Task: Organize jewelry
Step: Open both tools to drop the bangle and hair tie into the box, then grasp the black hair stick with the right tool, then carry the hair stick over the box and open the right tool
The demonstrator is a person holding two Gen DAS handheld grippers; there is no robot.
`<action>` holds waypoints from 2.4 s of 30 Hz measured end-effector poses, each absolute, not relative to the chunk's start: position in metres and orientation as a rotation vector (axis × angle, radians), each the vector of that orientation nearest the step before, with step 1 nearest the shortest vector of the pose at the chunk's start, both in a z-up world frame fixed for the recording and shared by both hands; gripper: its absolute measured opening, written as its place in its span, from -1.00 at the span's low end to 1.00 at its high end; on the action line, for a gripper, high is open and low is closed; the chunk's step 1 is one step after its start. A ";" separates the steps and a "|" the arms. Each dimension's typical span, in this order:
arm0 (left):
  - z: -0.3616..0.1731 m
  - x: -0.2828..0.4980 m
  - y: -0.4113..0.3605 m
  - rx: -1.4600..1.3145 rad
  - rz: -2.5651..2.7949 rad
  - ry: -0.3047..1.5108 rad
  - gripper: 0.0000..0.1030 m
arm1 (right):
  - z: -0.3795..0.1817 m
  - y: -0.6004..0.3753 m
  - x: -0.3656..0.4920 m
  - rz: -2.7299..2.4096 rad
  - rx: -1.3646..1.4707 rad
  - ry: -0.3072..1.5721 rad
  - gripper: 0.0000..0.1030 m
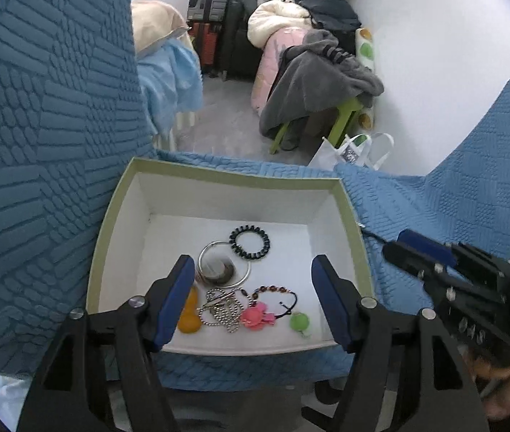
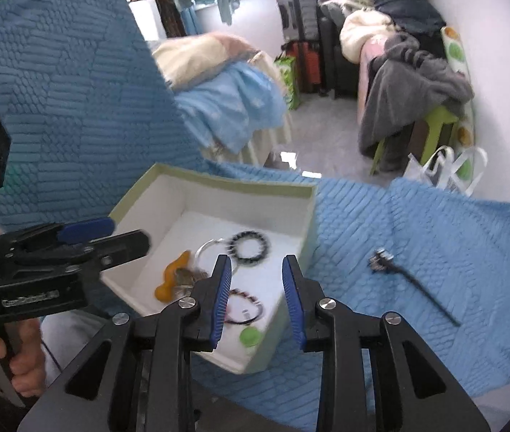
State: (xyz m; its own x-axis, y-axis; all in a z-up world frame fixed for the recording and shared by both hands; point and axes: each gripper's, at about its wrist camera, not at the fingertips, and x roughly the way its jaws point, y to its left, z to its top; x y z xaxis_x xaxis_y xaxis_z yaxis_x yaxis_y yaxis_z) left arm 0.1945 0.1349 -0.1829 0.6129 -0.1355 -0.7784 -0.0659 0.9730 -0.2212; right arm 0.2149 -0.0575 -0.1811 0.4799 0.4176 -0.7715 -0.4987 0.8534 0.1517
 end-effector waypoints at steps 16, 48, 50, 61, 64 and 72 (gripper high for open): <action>-0.178 0.200 0.108 -0.228 -0.065 0.854 0.31 | -0.272 -0.165 0.296 0.396 -0.125 1.035 -0.46; -0.178 0.203 0.103 -0.194 -0.051 0.877 0.31 | -0.266 -0.152 0.296 0.342 -0.217 1.017 -0.91; -0.173 0.202 0.103 -0.193 -0.052 0.874 0.31 | -0.253 -0.147 0.294 0.348 -0.211 0.997 -0.92; -0.154 0.193 0.115 -0.193 -0.022 0.846 0.31 | -0.180 -0.106 0.280 0.458 -0.157 0.863 -0.92; -0.151 0.190 0.120 -0.200 -0.012 0.838 0.31 | -0.161 -0.094 0.275 0.503 -0.129 0.833 -0.92; -0.148 0.184 0.130 -0.216 0.011 0.827 0.31 | -0.144 -0.060 0.262 0.645 0.017 0.849 -0.91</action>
State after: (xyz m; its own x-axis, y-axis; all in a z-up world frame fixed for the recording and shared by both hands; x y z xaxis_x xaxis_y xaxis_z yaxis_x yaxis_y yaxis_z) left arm 0.1843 0.1305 -0.1480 0.6782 -0.0746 -0.7311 -0.0937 0.9779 -0.1867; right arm 0.2616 -0.0599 -0.1440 0.4836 0.5361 -0.6919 -0.5230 0.8108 0.2627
